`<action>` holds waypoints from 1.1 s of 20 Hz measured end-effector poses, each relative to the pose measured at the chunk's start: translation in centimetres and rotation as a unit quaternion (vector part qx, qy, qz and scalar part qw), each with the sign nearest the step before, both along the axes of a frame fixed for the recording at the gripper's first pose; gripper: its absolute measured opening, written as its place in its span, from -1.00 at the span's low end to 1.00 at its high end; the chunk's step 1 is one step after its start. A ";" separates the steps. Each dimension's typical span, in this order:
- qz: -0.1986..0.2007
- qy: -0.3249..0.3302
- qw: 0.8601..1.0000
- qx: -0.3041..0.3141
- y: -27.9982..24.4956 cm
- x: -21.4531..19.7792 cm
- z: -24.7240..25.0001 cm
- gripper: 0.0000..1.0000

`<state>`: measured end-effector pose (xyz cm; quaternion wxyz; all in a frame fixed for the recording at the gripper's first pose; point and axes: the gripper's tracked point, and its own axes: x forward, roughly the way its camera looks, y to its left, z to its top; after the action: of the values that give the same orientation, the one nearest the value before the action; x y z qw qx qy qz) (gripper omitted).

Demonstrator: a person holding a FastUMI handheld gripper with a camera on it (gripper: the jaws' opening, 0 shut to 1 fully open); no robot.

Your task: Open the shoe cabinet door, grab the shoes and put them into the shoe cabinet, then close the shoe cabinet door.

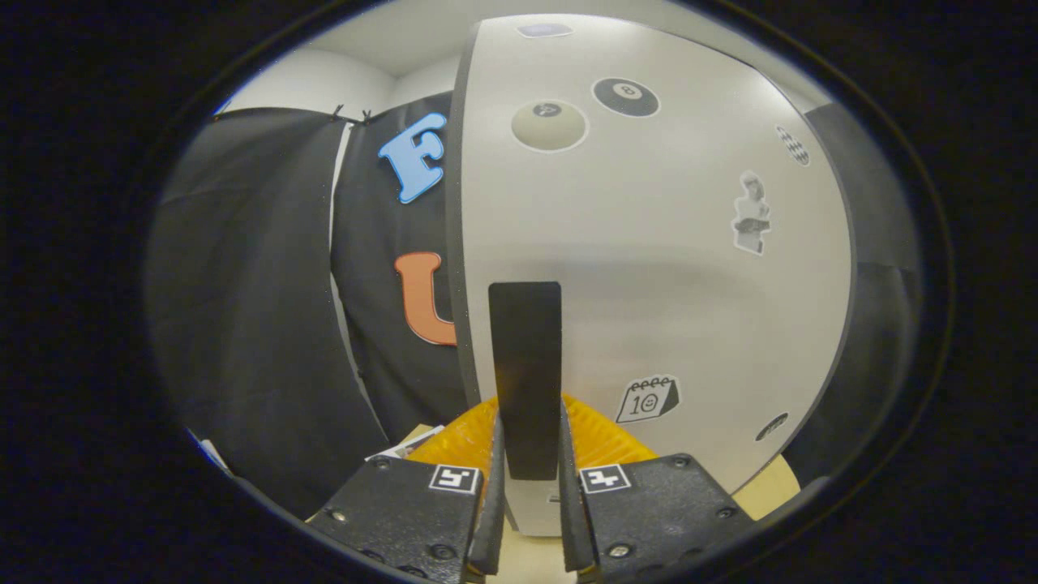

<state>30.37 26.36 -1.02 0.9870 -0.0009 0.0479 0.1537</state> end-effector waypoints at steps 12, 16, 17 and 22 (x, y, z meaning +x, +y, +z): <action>0.004 -0.003 1.000 0.000 -9.1 -14.2 -1.2 -0.47; -0.025 -0.006 1.000 0.003 -13.9 -18.2 -1.5 -0.49; -0.034 -0.007 0.999 0.004 -15.2 -19.1 -1.5 -0.50; -0.071 -0.009 0.997 -0.005 -20.8 -22.2 -1.9 -0.60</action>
<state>8.15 5.59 -2.87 0.9958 -0.0034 0.0392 0.0825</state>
